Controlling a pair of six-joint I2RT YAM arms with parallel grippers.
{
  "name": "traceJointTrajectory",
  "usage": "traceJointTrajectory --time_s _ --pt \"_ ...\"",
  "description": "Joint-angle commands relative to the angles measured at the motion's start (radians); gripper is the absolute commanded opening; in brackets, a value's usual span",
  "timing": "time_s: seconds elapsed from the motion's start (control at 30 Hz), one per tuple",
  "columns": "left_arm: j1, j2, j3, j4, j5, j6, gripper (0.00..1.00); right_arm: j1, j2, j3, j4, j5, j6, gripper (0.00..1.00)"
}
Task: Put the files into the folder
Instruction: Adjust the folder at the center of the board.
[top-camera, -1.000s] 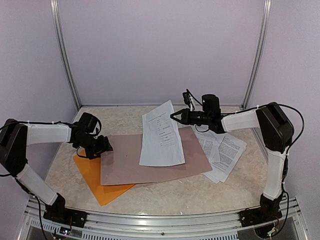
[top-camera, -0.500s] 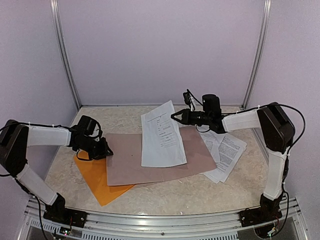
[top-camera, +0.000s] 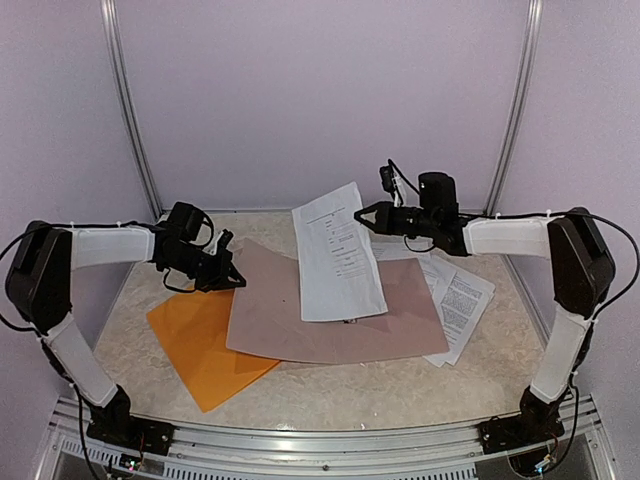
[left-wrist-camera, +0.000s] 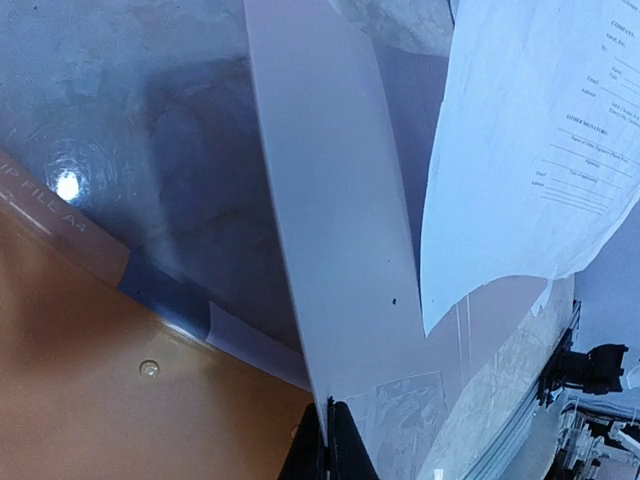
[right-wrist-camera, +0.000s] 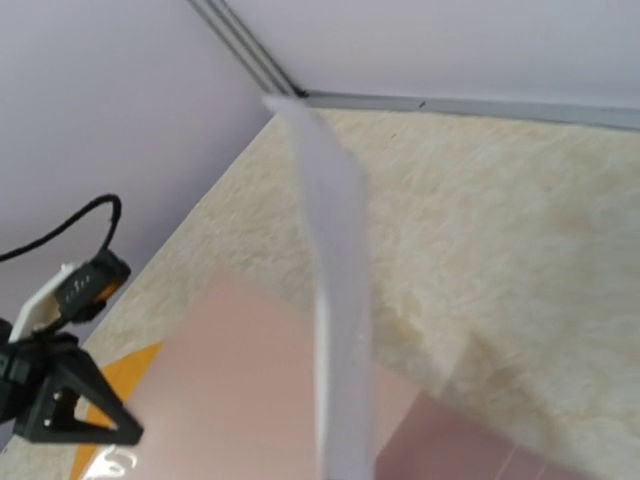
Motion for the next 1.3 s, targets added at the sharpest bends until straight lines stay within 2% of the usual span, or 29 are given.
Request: traceJointTrajectory --time_s 0.0,0.2,0.47,0.53,0.67,0.83,1.0,1.2,1.27 --pt "-0.006 0.063 0.085 -0.127 0.093 0.138 0.0 -0.032 -0.081 -0.043 -0.06 0.055 -0.023 0.0" --pt "-0.003 0.15 0.187 -0.206 0.133 0.225 0.0 -0.043 -0.109 -0.073 -0.096 0.045 -0.039 0.0" --pt "-0.011 0.343 0.394 -0.322 0.186 0.298 0.01 -0.049 -0.126 -0.135 -0.067 0.039 -0.033 0.0" --pt "-0.014 0.37 0.41 -0.33 0.149 0.287 0.1 -0.049 -0.123 -0.147 -0.048 0.028 -0.021 0.0" --pt "-0.011 0.34 0.381 -0.289 0.051 0.213 0.38 -0.049 -0.11 -0.175 0.016 0.007 0.018 0.0" --pt "-0.046 0.281 0.341 -0.261 -0.077 0.105 0.62 -0.047 -0.093 -0.215 0.113 -0.017 0.074 0.0" --pt "-0.15 0.24 0.338 -0.292 -0.232 0.004 0.8 -0.044 -0.066 -0.224 0.151 -0.036 0.093 0.0" --pt "-0.295 0.19 0.324 -0.334 -0.475 -0.076 0.85 -0.046 -0.063 -0.21 0.101 -0.025 0.052 0.0" --pt "-0.335 0.187 0.332 -0.371 -0.566 -0.117 0.97 -0.046 -0.063 -0.198 0.072 -0.014 0.029 0.0"
